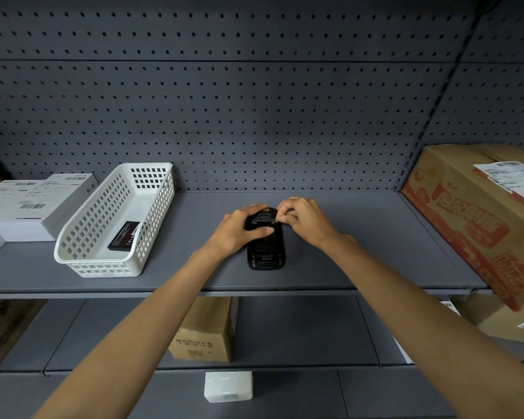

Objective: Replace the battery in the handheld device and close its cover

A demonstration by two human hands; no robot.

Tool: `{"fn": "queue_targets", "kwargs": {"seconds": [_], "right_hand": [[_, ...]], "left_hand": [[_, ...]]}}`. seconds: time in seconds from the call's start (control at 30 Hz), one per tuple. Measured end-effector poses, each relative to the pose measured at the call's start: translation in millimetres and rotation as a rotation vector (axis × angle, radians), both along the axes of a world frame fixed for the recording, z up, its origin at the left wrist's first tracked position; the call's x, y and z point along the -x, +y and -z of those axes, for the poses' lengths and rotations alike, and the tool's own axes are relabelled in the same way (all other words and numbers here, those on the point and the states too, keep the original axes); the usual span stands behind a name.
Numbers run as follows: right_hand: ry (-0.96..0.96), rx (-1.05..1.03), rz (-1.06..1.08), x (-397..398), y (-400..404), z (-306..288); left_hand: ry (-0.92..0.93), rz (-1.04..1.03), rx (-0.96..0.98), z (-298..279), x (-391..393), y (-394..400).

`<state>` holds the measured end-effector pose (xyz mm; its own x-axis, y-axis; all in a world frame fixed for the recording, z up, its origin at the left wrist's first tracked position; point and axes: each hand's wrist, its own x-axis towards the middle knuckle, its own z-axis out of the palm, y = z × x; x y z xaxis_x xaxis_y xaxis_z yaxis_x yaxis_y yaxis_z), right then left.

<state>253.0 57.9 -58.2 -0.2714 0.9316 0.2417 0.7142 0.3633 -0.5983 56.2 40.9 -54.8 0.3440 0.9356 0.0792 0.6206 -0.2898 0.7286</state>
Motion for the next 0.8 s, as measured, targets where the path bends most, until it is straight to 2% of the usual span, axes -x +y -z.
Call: {"fn": "queue_targets", "kwargs": {"seconds": [0.37, 0.8], "right_hand": [[-0.011, -0.004, -0.011, 2.4, -10.5, -0.2], [0.000, -0.004, -0.056, 16.5, -25.0, -26.8]], "left_hand": [[-0.021, -0.002, -0.001, 1.1, 0.3, -3.8], [-0.038, -0.031, -0.150, -6.9, 7.8, -14.9]]}}
